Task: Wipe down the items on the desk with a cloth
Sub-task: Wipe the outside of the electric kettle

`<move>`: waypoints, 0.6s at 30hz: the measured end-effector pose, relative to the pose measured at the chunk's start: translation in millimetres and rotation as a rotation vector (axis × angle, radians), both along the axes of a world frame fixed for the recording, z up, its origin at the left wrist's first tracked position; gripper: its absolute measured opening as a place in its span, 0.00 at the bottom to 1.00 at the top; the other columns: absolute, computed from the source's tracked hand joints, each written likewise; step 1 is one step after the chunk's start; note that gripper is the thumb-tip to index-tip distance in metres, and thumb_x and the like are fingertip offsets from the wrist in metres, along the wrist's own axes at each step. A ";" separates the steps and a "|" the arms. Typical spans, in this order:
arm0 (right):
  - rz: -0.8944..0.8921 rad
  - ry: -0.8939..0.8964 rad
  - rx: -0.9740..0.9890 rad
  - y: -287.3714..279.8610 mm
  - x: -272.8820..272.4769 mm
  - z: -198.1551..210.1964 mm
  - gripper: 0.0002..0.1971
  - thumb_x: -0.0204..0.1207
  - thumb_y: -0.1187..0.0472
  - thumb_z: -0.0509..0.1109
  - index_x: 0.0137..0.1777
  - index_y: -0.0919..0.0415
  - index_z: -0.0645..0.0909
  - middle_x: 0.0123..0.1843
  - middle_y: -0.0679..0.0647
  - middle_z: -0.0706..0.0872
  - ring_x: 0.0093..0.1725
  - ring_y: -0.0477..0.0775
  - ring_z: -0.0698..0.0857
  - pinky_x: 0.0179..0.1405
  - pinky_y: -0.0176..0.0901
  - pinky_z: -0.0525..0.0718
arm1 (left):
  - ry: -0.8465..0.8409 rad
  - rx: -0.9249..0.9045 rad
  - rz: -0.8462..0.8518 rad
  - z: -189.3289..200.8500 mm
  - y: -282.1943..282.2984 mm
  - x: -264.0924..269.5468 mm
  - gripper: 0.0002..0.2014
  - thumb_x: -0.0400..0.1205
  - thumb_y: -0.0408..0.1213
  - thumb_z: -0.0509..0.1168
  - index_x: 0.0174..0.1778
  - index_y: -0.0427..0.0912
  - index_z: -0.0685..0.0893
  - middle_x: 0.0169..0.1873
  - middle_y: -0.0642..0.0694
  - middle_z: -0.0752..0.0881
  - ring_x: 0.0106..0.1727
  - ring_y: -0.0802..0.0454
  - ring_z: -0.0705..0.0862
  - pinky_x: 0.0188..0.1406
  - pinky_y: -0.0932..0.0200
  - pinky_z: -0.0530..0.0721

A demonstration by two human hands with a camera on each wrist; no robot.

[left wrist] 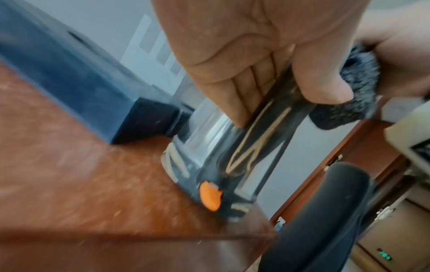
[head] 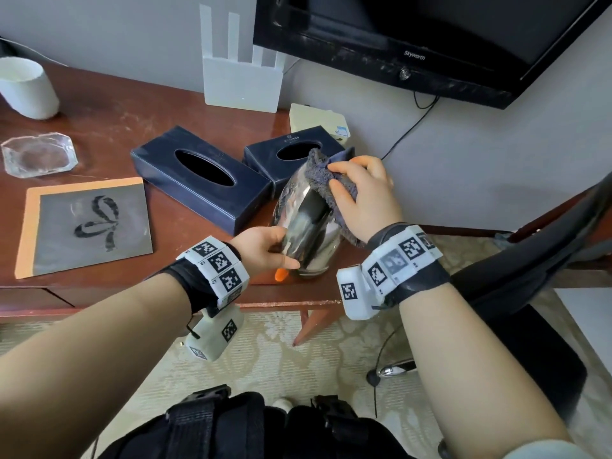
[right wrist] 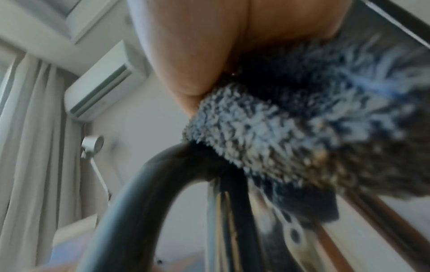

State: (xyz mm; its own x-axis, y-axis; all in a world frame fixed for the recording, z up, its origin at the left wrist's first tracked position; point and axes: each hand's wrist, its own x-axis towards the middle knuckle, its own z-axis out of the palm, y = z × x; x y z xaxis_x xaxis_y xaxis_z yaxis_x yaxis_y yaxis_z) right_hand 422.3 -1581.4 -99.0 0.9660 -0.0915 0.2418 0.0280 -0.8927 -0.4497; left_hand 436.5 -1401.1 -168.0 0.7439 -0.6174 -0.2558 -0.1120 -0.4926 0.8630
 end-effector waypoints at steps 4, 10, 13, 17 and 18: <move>0.031 -0.044 0.154 -6.2 14.1 14.8 0.14 0.80 0.58 0.63 0.65 0.53 0.81 0.65 0.54 0.75 0.67 0.56 0.74 0.70 0.42 0.68 | -0.025 -0.155 0.033 30.1 -9.2 1.4 0.33 0.65 0.55 0.73 0.56 0.33 0.81 0.53 0.34 0.86 0.57 0.36 0.83 0.63 0.39 0.79; 0.244 -0.068 -0.034 0.2 -1.5 20.7 0.18 0.77 0.49 0.68 0.67 0.46 0.79 0.66 0.50 0.72 0.65 0.56 0.71 0.57 0.47 0.76 | -0.088 -0.105 0.091 50.9 -27.7 8.7 0.27 0.67 0.58 0.69 0.46 0.36 0.81 0.41 0.37 0.87 0.46 0.37 0.84 0.52 0.48 0.82; 0.305 -0.097 -0.266 -1.9 -8.6 21.7 0.18 0.74 0.46 0.70 0.65 0.44 0.81 0.68 0.50 0.73 0.63 0.57 0.70 0.44 0.44 0.73 | -0.180 -0.032 0.102 57.4 -35.1 9.4 0.09 0.78 0.45 0.69 0.37 0.48 0.77 0.28 0.56 0.82 0.32 0.61 0.78 0.34 0.70 0.74; 0.218 -0.042 -0.118 -14.4 19.5 31.0 0.15 0.76 0.46 0.67 0.63 0.41 0.81 0.64 0.48 0.73 0.64 0.53 0.71 0.52 0.40 0.71 | -0.211 0.069 0.153 57.6 -45.8 14.0 0.19 0.78 0.50 0.66 0.31 0.40 0.70 0.26 0.45 0.70 0.28 0.53 0.68 0.30 0.58 0.65; 0.166 -0.017 -0.073 -16.2 28.6 32.8 0.15 0.77 0.46 0.66 0.63 0.41 0.81 0.63 0.47 0.73 0.65 0.53 0.72 0.54 0.40 0.72 | -0.204 0.089 0.160 58.2 -47.7 15.0 0.20 0.78 0.50 0.66 0.29 0.41 0.67 0.25 0.48 0.68 0.27 0.53 0.66 0.29 0.59 0.63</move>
